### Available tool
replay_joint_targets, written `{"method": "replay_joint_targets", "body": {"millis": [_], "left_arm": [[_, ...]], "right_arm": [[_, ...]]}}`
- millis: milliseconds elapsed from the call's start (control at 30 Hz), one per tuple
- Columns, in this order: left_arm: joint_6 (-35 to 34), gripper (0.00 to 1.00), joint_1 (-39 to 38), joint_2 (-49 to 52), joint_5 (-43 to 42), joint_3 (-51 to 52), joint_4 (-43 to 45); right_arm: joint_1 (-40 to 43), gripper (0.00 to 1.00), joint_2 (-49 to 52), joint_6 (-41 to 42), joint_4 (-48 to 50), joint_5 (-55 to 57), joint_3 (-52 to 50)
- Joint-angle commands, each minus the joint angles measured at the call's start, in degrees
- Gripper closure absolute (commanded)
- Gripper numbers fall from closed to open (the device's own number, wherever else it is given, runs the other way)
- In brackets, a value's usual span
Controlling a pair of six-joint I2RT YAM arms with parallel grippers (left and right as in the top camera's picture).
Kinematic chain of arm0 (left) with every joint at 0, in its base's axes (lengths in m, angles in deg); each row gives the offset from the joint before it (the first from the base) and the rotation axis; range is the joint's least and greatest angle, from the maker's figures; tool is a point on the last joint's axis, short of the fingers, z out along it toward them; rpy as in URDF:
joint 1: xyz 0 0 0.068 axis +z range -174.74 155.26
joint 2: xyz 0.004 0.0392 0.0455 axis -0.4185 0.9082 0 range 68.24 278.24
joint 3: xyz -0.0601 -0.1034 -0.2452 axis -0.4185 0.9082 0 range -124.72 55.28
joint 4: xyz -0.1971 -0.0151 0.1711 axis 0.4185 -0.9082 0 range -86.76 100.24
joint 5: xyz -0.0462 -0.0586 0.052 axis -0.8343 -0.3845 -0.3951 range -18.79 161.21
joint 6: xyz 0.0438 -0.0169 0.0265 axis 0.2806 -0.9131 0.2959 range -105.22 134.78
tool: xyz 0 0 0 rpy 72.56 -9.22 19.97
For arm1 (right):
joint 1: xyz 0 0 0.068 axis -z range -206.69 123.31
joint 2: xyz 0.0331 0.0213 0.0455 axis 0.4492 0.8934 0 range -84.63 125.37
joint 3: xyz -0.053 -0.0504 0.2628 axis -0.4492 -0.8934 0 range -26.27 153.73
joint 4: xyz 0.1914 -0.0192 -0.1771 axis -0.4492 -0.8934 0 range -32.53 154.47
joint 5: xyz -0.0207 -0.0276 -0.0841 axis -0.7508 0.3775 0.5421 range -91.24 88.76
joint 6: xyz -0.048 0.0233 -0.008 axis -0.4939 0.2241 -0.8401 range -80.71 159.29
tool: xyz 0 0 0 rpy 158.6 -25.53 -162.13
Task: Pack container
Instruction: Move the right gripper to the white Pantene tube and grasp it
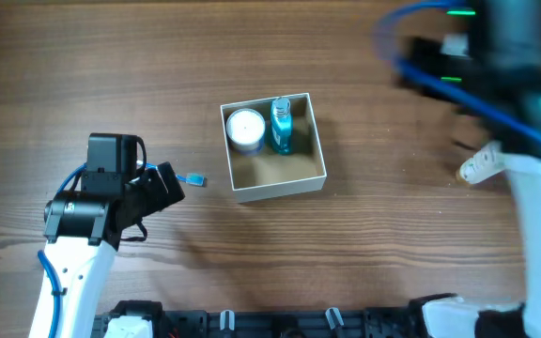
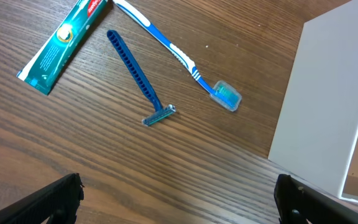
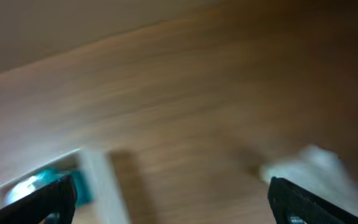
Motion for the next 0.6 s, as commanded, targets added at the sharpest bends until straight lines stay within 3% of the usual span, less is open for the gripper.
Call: {"method": "replay_joint_targets", "body": {"millis": [0, 67, 233, 567], "left_arm": [[-1.0, 0.00, 0.3, 0.0, 1.0, -1.2, 0.0], [-1.0, 0.00, 0.3, 0.0, 1.0, -1.2, 0.0], [-1.0, 0.00, 0.3, 0.0, 1.0, -1.2, 0.0], [-1.0, 0.00, 0.3, 0.0, 0.9, -1.2, 0.0]], "right_arm": [[12.2, 0.00, 1.6, -1.6, -5.8, -0.2, -0.7], [18.9, 0.00, 2.6, -5.9, -8.0, -4.0, -2.2], [26.7, 0.00, 5.6, -11.1, -7.2, -5.9, -9.3], [30.1, 0.01, 15.1, -15.5, -2.6, -10.2, -15.2]]}}
